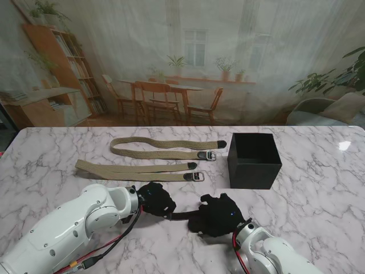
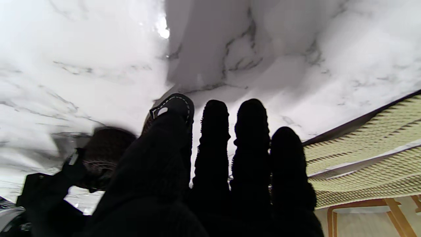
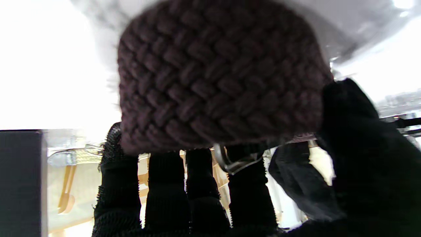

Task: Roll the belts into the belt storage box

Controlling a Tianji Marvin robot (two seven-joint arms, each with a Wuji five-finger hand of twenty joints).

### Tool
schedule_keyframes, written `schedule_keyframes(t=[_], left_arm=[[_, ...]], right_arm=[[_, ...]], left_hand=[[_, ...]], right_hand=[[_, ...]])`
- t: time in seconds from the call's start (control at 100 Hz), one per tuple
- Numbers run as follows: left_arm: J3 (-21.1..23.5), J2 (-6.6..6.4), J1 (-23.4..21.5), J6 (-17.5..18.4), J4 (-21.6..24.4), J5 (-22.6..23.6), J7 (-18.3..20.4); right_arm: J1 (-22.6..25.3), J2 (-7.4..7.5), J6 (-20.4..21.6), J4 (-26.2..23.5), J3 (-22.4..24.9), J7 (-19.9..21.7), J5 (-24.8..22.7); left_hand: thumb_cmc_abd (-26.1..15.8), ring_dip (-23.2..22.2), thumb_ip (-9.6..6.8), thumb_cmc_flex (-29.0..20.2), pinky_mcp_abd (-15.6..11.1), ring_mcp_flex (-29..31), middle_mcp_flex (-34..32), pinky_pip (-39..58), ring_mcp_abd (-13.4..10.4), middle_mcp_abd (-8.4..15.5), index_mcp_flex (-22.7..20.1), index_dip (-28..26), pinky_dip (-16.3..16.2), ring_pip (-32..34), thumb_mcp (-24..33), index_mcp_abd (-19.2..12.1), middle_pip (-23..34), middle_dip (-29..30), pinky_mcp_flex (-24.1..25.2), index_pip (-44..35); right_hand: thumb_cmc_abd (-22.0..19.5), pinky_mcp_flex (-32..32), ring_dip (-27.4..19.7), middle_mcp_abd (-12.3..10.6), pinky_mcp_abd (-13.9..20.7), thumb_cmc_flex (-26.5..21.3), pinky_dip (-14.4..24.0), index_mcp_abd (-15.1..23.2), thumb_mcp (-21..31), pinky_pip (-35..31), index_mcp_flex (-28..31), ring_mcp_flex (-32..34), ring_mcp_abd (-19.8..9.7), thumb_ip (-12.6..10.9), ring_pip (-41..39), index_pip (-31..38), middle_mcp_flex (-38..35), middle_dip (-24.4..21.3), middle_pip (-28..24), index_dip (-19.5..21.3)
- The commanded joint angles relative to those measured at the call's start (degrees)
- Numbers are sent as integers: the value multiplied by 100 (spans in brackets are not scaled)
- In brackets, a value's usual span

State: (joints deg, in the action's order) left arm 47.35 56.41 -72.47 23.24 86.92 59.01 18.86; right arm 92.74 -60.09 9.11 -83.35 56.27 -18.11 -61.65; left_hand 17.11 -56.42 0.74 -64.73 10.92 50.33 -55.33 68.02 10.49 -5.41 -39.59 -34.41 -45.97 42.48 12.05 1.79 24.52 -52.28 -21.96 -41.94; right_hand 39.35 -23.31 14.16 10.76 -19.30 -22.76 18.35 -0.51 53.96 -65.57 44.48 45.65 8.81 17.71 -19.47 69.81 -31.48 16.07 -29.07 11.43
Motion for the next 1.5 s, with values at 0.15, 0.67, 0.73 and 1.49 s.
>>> schedule_keyframes(t=[0.15,0.67,0.73,1.49], left_arm=[[109,-66,-198,192,229,37,252],[-179,-60,-94,135,209,-345,302],[-189,-62,-90,138,217,-397,336],[-203,-108,-71,157,231,-763,675]], right_arm=[[-48,-91,-447,91,-76,70,185],[-351,-52,-422,337,-364,118,108],[-282,-39,-430,230,-310,182,59],[-179,-28,-286,151,-179,-10,-81]], left_hand=[[77,-80,-36,-221,-55,134,-219,167,171,-99,-268,-136,-59,87,482,-222,47,-68,-7,-411],[-7,24,-2,-102,-19,38,-131,47,232,-79,-310,191,-29,-95,283,18,-48,96,94,26],[-150,92,-1,-19,0,-28,34,1,274,-115,-323,265,-29,-175,-93,111,91,373,153,296],[-989,381,-27,1228,172,-432,546,-310,404,-235,-412,220,-96,-559,-1199,302,133,1744,561,1636]], right_hand=[[-385,-1010,732,-285,290,-974,436,641,436,-923,106,1390,-298,-235,-1077,633,-1579,249,-610,203],[-144,-1548,1646,-952,569,-1221,791,1377,541,-1804,-483,2613,-563,-232,-2243,-699,-3567,747,-1144,947],[-139,-1520,1651,-1003,578,-1249,783,1343,544,-1785,-547,2603,-577,-236,-2246,-964,-3626,734,-1108,689],[-520,-863,1648,-829,529,50,825,480,374,-1451,-457,1627,-470,-1046,-1758,-2842,-2745,749,-650,1016]])
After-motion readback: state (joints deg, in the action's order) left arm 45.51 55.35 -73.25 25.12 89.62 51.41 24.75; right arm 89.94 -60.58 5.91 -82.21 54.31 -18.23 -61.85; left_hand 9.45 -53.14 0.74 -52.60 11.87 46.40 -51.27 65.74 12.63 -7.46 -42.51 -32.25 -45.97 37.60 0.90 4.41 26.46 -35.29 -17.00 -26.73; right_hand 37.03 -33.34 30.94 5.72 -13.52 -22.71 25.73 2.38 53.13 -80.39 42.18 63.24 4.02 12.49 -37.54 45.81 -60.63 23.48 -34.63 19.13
